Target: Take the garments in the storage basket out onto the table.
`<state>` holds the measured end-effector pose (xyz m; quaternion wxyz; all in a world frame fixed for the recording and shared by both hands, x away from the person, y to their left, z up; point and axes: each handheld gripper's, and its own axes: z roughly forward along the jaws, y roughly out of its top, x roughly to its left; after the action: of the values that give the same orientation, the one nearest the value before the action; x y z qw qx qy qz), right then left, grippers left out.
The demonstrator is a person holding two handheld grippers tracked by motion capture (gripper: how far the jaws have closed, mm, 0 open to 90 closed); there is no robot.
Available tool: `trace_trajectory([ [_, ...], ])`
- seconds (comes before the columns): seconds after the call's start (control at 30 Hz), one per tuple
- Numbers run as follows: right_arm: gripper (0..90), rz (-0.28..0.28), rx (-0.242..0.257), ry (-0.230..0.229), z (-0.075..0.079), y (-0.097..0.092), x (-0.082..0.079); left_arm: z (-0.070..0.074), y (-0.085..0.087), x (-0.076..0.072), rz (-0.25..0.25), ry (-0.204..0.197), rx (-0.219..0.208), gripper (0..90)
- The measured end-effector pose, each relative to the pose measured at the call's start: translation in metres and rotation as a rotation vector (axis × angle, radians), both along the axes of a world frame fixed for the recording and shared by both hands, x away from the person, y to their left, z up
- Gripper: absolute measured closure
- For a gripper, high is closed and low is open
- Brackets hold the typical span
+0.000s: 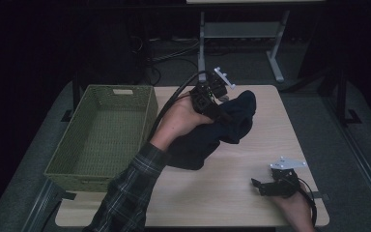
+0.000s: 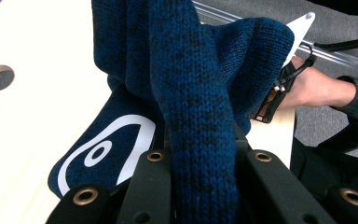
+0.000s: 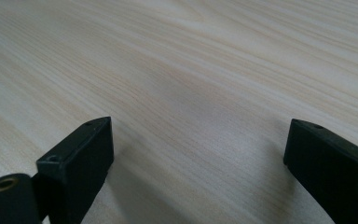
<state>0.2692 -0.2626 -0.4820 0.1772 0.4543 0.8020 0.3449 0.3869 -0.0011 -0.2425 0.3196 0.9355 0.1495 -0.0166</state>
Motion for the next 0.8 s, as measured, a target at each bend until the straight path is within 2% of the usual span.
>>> trace_trajectory([
  [0.3, 7.8, 0.002, 0.001, 0.003, 0.0, 0.0, 0.0, -0.028, -0.018, -0.001, -0.023, 0.048, -0.006, 77.9],
  [0.6, 7.8, 0.002, 0.001, 0.003, 0.0, 0.0, 0.0, -0.047, -0.035, -0.003, -0.056, 0.084, -0.021, 77.9],
  [0.7, 7.8, 0.002, 0.001, 0.003, 0.0, 0.0, 0.0, -0.056, -0.039, -0.002, -0.072, 0.096, -0.019, 78.0],
  [0.8, 7.8, 0.002, 0.001, 0.003, 0.0, 0.0, 0.0, -0.067, -0.041, 0.002, -0.068, 0.113, -0.015, 78.0],
])
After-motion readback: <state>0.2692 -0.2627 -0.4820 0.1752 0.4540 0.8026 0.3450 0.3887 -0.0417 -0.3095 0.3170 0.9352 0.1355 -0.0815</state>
